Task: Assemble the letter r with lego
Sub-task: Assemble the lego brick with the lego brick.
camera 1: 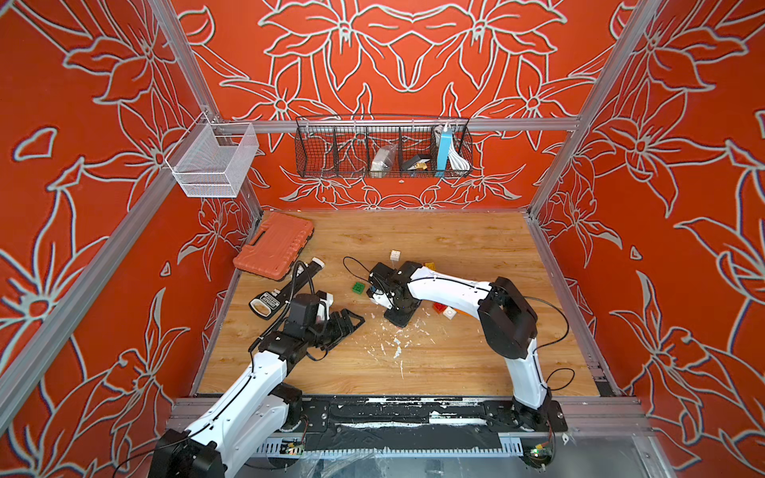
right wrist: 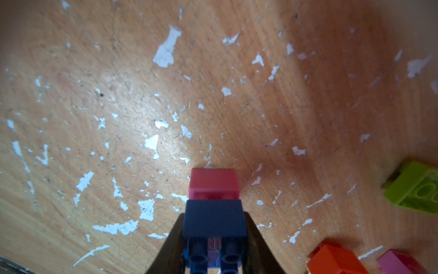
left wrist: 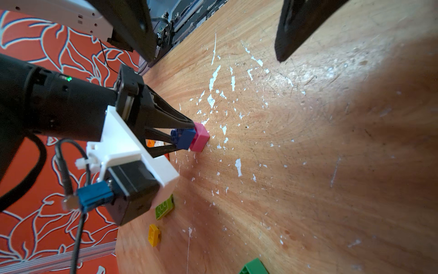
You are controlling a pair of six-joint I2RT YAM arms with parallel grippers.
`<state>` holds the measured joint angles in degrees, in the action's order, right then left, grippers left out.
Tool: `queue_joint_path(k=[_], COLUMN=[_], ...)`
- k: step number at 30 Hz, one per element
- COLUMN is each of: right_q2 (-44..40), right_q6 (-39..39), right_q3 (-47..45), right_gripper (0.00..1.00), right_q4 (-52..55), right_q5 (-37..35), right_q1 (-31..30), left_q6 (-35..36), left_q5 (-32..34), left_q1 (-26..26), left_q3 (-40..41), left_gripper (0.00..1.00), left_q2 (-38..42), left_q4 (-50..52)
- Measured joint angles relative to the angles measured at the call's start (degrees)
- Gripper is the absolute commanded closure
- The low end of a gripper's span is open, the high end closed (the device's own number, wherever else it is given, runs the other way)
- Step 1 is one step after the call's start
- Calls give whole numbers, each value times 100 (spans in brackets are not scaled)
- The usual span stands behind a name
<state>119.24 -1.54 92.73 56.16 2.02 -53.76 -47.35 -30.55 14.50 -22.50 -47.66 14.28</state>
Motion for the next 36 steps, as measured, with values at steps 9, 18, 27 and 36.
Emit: queue_joint_path(k=[9,18,27,36], right_q2=[37,136,334,297], right_q6=[-232,-505,-179,1268], right_q3=[44,190,420,363], right_gripper=[100,100,100,100], right_q4=[39,162,321,275], right_q5=[76,111,122,160], right_q1=[13,24,24,28], left_q6=[7,101,177,236], left_q5=[33,85,131,131], left_q1=[-4,-17,-22,-26], left_q3=[-184,-240,-334,-334], left_gripper=[21,21,21,21], left_q2=[118,138,149,-33], left_q4=[234,448,570,573])
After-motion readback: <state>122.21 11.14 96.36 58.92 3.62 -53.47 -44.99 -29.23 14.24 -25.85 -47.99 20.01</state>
